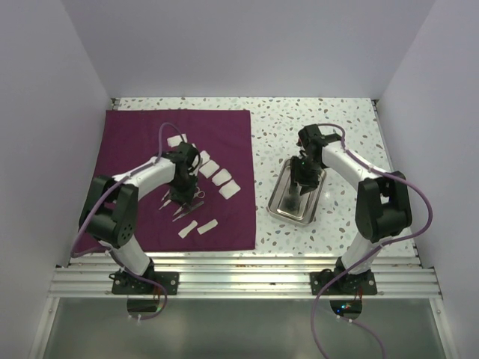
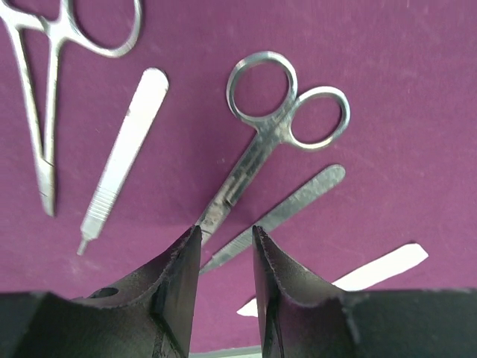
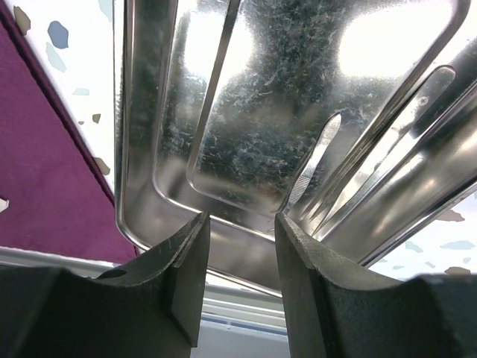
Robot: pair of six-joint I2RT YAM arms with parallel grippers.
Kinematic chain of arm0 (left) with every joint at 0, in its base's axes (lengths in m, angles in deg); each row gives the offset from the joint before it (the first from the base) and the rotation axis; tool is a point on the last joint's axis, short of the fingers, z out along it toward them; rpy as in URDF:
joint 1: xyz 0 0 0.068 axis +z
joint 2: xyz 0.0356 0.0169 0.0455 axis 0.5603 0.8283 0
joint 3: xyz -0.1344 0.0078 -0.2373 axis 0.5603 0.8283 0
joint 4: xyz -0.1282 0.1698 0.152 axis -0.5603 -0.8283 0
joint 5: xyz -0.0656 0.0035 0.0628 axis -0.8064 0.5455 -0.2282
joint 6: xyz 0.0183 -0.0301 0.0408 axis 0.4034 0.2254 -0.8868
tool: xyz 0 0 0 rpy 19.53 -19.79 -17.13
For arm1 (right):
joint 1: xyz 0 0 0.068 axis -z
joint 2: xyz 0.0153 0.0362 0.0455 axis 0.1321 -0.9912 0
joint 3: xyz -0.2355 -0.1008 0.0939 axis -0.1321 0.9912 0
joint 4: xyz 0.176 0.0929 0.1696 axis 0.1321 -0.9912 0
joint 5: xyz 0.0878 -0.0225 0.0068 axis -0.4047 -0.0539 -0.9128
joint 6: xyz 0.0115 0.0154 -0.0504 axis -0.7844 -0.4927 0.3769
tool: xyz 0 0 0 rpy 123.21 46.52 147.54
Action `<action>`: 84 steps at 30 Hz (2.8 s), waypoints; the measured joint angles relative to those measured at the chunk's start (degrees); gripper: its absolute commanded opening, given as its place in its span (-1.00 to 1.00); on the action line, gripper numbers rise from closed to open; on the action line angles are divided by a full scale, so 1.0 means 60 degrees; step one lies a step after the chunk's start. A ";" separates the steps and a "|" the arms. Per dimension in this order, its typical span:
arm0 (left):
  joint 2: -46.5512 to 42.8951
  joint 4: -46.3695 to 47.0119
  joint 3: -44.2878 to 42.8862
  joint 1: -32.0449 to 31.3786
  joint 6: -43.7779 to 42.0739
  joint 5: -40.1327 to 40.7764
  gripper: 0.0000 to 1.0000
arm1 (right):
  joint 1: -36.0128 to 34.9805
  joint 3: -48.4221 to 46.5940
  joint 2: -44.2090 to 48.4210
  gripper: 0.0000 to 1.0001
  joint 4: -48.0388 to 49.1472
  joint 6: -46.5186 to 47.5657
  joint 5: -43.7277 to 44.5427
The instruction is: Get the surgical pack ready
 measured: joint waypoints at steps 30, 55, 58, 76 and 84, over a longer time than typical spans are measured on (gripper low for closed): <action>0.0772 0.0430 -0.0463 -0.0095 -0.1013 0.0091 -0.54 | 0.0000 0.0011 0.0000 -0.11 0.0069 0.0069 -0.0175; -0.0229 -0.0331 -0.1719 -0.0095 -0.0619 -0.0882 -1.00 | -0.0382 0.0004 0.0026 0.09 0.1140 -0.1064 -0.1865; -0.0608 -0.0328 -0.1727 -0.0098 -0.0310 -0.1541 -1.00 | -0.0670 0.0288 0.0018 0.28 0.2943 -0.2444 -0.2947; -0.1647 -0.0175 -0.1730 -0.0623 0.1144 -0.3096 -1.00 | -0.2852 -0.1625 -0.2011 0.20 0.6699 -0.6145 -0.4003; -0.1657 -0.0117 -0.1727 -0.0656 0.1275 -0.3155 -1.00 | -0.3348 -0.1665 -0.2408 -0.20 0.6706 -0.6288 -0.4095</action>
